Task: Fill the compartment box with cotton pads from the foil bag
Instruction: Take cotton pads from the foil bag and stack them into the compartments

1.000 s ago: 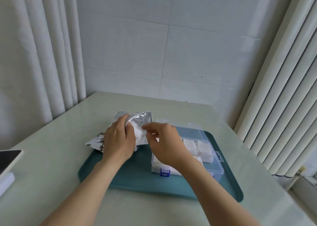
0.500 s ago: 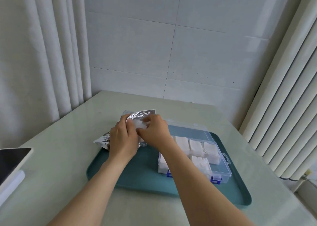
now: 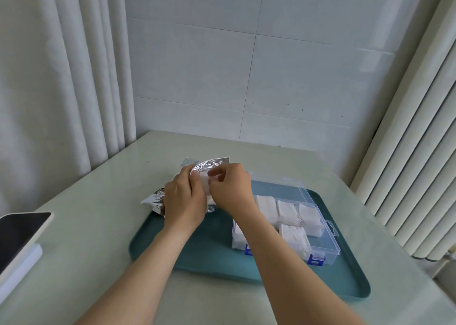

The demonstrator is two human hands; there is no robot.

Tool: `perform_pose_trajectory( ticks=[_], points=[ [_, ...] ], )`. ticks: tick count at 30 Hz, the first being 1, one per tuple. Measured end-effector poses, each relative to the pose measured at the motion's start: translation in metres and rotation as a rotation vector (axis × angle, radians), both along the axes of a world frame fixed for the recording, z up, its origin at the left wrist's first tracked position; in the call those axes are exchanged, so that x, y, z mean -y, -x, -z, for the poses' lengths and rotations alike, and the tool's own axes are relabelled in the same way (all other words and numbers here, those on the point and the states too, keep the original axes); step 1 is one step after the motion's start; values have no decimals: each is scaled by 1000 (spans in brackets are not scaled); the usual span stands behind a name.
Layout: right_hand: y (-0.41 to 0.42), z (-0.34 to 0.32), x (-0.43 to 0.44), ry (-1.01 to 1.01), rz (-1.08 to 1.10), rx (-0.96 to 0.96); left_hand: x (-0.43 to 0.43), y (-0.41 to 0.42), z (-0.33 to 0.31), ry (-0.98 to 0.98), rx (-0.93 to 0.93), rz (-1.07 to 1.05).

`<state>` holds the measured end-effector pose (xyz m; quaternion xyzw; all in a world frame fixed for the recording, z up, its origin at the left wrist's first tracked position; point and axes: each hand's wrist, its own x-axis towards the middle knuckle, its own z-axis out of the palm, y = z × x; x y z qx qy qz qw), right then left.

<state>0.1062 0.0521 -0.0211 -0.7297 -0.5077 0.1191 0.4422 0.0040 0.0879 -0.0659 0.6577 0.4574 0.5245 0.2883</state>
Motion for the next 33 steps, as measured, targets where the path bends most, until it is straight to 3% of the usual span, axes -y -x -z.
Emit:
perform_pose_trajectory(
  ticks=[4, 18, 28, 33],
  points=[
    [-10, 0, 2, -39, 70, 46, -4, 0, 2, -5, -68, -18],
    [-14, 6, 11, -40, -104, 41, -2, -2, 7, -28, -188, 12],
    [-12, 17, 15, -50, -103, 254, 1, -2, 5, -89, -151, -6],
    [-13, 15, 16, -68, -44, 224, 2, 1, 2, -87, -126, 2]
  ],
)
